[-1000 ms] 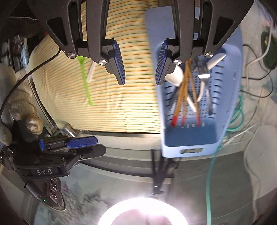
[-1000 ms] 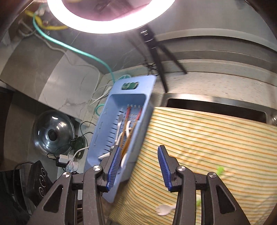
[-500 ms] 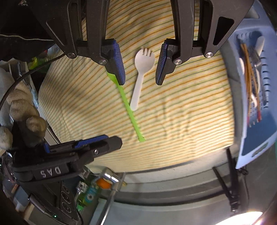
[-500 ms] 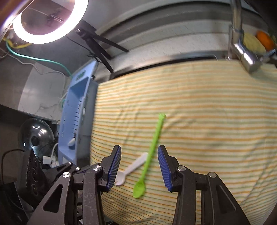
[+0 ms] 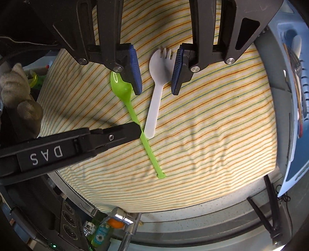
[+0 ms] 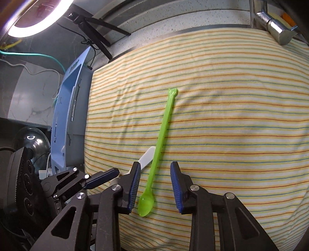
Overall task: Organize utensils
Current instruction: 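Move the left tool over the white spork while the right tool approaches the green spoon, then close the left tool on the white spork while the right tool closes on the green spoon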
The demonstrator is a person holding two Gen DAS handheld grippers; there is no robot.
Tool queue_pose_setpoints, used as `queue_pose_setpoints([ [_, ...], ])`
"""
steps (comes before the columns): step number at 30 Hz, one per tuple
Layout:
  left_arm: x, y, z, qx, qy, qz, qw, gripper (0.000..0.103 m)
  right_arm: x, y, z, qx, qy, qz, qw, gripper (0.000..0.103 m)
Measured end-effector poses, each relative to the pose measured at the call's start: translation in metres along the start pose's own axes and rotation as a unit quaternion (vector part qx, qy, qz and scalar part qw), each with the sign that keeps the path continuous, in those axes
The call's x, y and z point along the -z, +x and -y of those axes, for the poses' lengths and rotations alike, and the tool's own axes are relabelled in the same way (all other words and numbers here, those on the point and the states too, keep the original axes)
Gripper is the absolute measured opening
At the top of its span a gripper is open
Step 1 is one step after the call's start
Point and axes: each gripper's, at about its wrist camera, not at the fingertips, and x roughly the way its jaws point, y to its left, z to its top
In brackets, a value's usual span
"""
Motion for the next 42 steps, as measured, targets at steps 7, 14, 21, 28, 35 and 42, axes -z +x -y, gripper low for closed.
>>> queue_pose_setpoints([
  [7, 0.001, 0.001, -0.012, -0.008, -0.025, 0.008, 0.9996, 0.013, 0.000, 0.012, -0.004, 0.013, 0.001, -0.006, 1.000, 0.022],
  [14, 0.000, 0.000, -0.017, -0.019, -0.042, 0.019, 0.9987, 0.009, 0.001, 0.019, -0.019, 0.054, -0.037, -0.001, 0.998, 0.015],
  [21, 0.002, -0.005, -0.028, -0.006, -0.093, 0.043, 0.9948, 0.009, 0.001, 0.016, -0.010, 0.044, -0.030, 0.005, 0.999, 0.006],
  [28, 0.006, -0.021, -0.047, 0.005, -0.145, 0.077, 0.9863, 0.008, 0.008, 0.004, 0.003, 0.001, 0.017, 0.026, 1.000, 0.006],
  [35, 0.006, -0.021, -0.051, -0.008, -0.134, 0.072, 0.9884, 0.008, 0.006, -0.004, -0.009, -0.008, 0.009, 0.042, 0.999, 0.006],
  [42, 0.000, 0.000, -0.047, -0.038, -0.098, 0.028, 0.9941, 0.009, 0.004, -0.003, -0.012, -0.004, 0.002, 0.043, 0.999, 0.006],
])
